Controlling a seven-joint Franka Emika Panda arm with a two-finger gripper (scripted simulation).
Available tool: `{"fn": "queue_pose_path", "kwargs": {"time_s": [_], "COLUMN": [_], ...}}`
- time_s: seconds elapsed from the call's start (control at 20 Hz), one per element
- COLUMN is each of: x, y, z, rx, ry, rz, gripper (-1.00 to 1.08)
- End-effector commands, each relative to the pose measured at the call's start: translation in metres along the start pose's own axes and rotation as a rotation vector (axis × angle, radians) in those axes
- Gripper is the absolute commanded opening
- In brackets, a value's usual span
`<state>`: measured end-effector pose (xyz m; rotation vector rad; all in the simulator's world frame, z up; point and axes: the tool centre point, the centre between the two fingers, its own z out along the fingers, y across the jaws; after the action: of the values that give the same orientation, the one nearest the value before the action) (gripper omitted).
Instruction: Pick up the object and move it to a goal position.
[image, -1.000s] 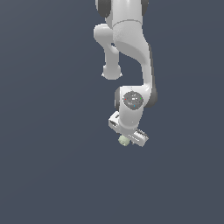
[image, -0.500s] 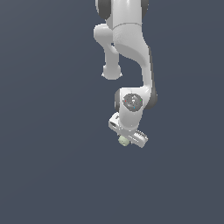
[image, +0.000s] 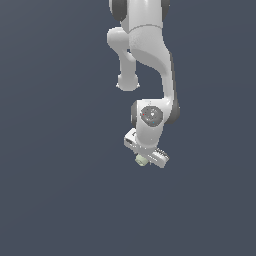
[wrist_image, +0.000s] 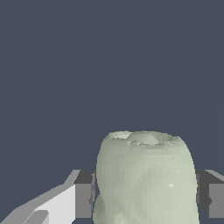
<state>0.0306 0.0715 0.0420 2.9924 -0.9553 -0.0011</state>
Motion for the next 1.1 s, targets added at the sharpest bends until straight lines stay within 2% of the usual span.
{"fn": "queue_pose_path", "kwargs": {"time_s": [0.0, 0.45, 1.05], "x": [-0.002, -0.018, -0.058], "y": [0.001, 0.014, 0.046], "z": [-0.004, -0.041, -0.131], "rx": [0.001, 0.001, 0.002], "ry": [0.001, 0.0, 0.0], "rz": [0.0, 0.0, 0.0], "gripper": [-1.0, -1.0, -1.0]}}
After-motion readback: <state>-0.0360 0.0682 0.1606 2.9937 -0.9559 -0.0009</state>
